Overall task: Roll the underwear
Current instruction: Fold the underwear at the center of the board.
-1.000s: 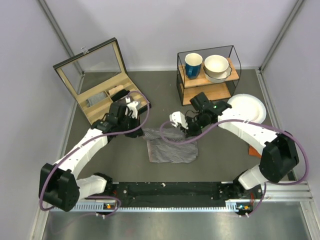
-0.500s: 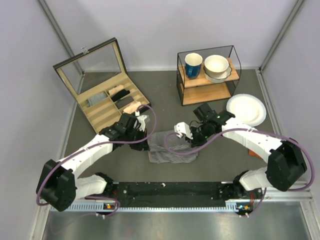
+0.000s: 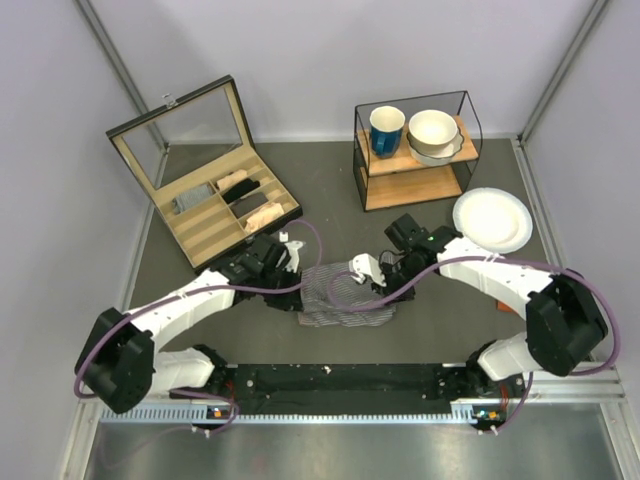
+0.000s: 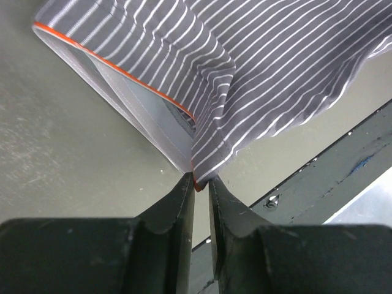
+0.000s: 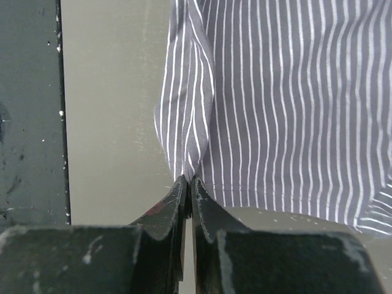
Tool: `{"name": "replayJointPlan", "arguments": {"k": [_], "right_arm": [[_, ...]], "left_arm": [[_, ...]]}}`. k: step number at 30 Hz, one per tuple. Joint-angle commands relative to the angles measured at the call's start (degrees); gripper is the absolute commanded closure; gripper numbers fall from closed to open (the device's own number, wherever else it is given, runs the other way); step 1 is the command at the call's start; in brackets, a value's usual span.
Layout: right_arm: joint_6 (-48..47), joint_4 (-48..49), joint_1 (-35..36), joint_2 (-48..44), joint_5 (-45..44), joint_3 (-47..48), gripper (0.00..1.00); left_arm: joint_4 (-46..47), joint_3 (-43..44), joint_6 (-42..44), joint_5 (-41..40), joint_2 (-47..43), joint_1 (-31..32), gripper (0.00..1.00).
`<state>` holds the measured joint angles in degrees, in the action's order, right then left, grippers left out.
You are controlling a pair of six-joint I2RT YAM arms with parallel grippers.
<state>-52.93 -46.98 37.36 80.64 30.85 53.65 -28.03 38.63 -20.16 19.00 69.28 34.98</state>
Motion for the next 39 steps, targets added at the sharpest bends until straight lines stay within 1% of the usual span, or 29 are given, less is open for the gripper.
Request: {"name": "replayJointPlan", "arguments": {"k": [1, 3, 4, 6, 7, 11, 12, 15, 16, 18, 19, 20, 21, 22, 24, 25, 27, 29, 31, 32, 39], "right_arm": [[-1.13, -0.39, 1.65, 2.85, 1.93, -1.09, 0.89], [-0.87, -1.88, 1.66, 4.08, 2.19, -0.3, 0.82], [-0.69, -2.76, 1.66, 4.09, 2.98, 0.22, 0.74], [-0.77, -5.31, 1.57, 3.48, 3.77, 1.46, 0.67], [-0.6, -5.92, 1.48, 3.04, 4.39, 1.98, 0.64], [0.19, -8.03, -1.23, 1.36, 7.2, 6.45, 0.61], [0.63, -8.13, -2.98, 1.53, 7.73, 7.43, 0.61], [2.91, -7.08, -6.06, 4.25, 8.61, 11.73, 0.66], [5.44, -6.2, -6.34, 5.31, 7.57, 12.61, 0.73], [7.57, -4.44, -6.43, 9.17, 6.16, 14.46, 0.78], [9.4, -2.96, -6.43, 10.49, 4.85, 14.99, 0.82], [10.2, -2.42, -6.43, 13.63, 3.96, 16.21, 0.85], [10.91, -2.24, -6.43, 15.14, 3.08, 17.01, 0.86], [11.78, -1.89, -6.43, 16.73, 0.9, 17.63, 0.87], [12.41, -1.19, -6.43, 20.32, -1.05, 19.03, 0.88], [12.93, -0.4, -6.43, 21.39, -3.41, 19.3, 0.89], [13.81, 0.57, -6.51, 23.84, -5.44, 19.92, 0.89], [14.34, 1.97, -6.69, 25.35, -8.17, 20.53, 0.89], [14.61, 2.42, -6.87, 26.84, -10.1, 21.14, 0.89], [14.69, 2.86, -7.13, 27.11, -10.54, 21.67, 0.89], [14.08, 3.47, -7.83, 30.98, -13.53, 26.33, 0.87]], "left_arm": [[1.14, -1.01, -1.81, -2.04, 0.95, 2.63, 0.73], [1.14, -1.54, -2.42, -2.04, -0.19, 2.81, 0.7], [0.88, -1.63, -2.86, -2.56, -0.98, 2.81, 0.66], [0.35, -1.37, -3.13, -3.18, -4.05, 2.81, 0.62], [-0.7, -0.67, -3.21, -3.53, -5.1, 2.72, 0.59], [-2.81, 1.88, -2.52, -5.98, -9.76, 2.63, 0.53], [-2.82, 2.32, -1.99, -6.34, -10.12, 2.37, 0.53], [-0.98, 3.03, -0.41, -6.97, -9.95, 1.15, 0.53], [0.33, 2.77, -0.4, -6.27, -9.51, -0.25, 0.55], [5.16, 2.5, -0.4, -3.38, -7.06, -2.36, 0.6], [6.57, 2.67, -0.49, -2.66, -5.83, -2.9, 0.63], [7.72, 3.02, -0.49, -1.61, -3.03, -3.42, 0.64], [9.99, 3.38, -0.49, -0.73, -1.53, -4.21, 0.69], [11.06, 4.34, -0.58, 0.93, -0.12, -4.39, 0.7], [13.6, 5.31, -0.58, 2.0, 4.1, -4.57, 0.72], [14.23, 6.36, -0.23, 2.7, 5.51, -4.57, 0.72], [15.2, 7.24, 0.38, 2.53, 9.9, -5.09, 0.72], [15.9, 8.3, 1.0, 1.74, 14.37, -5.8, 0.72], [16.51, 8.83, 1.44, 0.6, 16.85, -6.85, 0.72], [17.04, 8.74, 1.53, -1.06, 18.6, -7.21, 0.72], [20.47, 9.44, 2.41, -6.6, 23.27, -9.75, 0.71]]}}
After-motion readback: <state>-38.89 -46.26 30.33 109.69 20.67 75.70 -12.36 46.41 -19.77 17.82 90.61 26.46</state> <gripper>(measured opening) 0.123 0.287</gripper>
